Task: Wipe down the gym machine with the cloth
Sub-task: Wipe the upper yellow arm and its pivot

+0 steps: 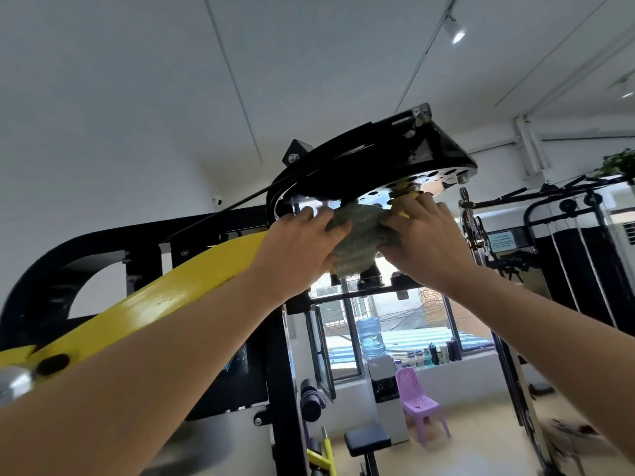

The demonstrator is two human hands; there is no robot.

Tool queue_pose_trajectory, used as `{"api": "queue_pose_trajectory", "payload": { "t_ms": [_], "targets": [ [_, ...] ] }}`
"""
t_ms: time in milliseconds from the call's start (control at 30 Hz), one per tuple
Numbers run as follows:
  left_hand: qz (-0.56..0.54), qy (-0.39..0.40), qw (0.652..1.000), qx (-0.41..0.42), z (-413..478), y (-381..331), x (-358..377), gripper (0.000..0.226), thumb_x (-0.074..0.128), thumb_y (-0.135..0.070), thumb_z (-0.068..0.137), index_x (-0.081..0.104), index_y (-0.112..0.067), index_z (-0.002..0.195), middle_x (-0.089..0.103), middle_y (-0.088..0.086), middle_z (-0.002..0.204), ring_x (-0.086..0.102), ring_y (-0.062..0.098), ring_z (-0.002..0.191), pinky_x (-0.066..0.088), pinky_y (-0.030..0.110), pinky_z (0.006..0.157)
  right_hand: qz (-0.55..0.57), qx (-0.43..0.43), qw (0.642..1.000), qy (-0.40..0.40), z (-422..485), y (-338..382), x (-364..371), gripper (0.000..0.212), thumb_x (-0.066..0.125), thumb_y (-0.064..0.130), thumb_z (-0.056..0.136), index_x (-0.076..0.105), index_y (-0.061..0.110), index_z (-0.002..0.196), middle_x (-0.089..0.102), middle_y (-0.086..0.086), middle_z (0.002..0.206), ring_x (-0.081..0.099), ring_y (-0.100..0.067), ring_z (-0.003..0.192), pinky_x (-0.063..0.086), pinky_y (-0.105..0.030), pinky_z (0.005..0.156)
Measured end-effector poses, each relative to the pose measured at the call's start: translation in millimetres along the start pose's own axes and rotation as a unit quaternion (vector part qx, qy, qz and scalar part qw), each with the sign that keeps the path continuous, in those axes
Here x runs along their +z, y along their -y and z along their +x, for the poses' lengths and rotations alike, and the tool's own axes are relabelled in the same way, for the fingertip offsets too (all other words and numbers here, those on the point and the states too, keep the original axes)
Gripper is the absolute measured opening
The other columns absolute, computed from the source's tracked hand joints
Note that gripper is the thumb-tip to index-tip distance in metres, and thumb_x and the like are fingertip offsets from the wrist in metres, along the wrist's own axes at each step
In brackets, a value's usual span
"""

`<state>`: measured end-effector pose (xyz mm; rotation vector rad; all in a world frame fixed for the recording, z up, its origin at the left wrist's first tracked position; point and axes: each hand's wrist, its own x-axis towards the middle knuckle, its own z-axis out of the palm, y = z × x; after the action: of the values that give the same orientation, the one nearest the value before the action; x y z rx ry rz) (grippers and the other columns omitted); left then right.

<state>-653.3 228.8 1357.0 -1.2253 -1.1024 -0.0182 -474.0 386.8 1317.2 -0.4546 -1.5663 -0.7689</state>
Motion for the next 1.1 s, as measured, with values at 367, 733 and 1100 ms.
{"api": "queue_pose_trajectory", "payload": {
  "t_ms": [367, 733, 1100],
  "targets": [
    [-0.091, 0.080, 0.986, -0.115, -94.8, 73.1, -33.0, 0.061, 0.059, -0.050, 0.092, 0.037, -0.039, 0.148, 0.053, -0.008, 0.133, 0.057, 0.018, 0.112, 0.051, 0.033, 0.075, 0.150, -0.051, 0.987, -0.009, 21.2, 112.9, 1.8, 0.040, 0.083, 0.020, 0.073, 0.069, 0.004, 0.107, 0.065, -0.016, 0.108, 0.056, -0.034, 0.101, 0.046, -0.041, 0.095],
    [-0.274, 0.160, 0.924, -0.212, -189.6, 130.4, -49.3, 0.047, 0.061, -0.063, 0.085, 0.054, -0.038, 0.125, 0.063, -0.019, 0.097, 0.062, 0.008, 0.085, 0.054, 0.033, 0.079, 0.184, -0.109, 0.976, 0.047, 50.8, 213.1, -5.5, 0.046, 0.074, 0.035, 0.086, 0.067, 0.018, 0.127, 0.064, -0.003, 0.124, 0.053, -0.027, 0.115, 0.037, -0.042, 0.100],
    [-0.429, 0.130, 0.863, -0.233, -236.7, 172.8, -56.3, 0.006, 0.075, -0.024, 0.088, 0.074, -0.026, 0.093, 0.071, -0.010, 0.084, 0.067, 0.011, 0.079, 0.056, 0.033, 0.073, 0.291, -0.046, 0.955, 0.018, 26.7, 281.4, -11.2, 0.013, 0.082, 0.010, 0.079, 0.078, 0.011, 0.091, 0.069, -0.001, 0.084, 0.058, -0.017, 0.080, 0.051, -0.029, 0.071]
  ]
}}
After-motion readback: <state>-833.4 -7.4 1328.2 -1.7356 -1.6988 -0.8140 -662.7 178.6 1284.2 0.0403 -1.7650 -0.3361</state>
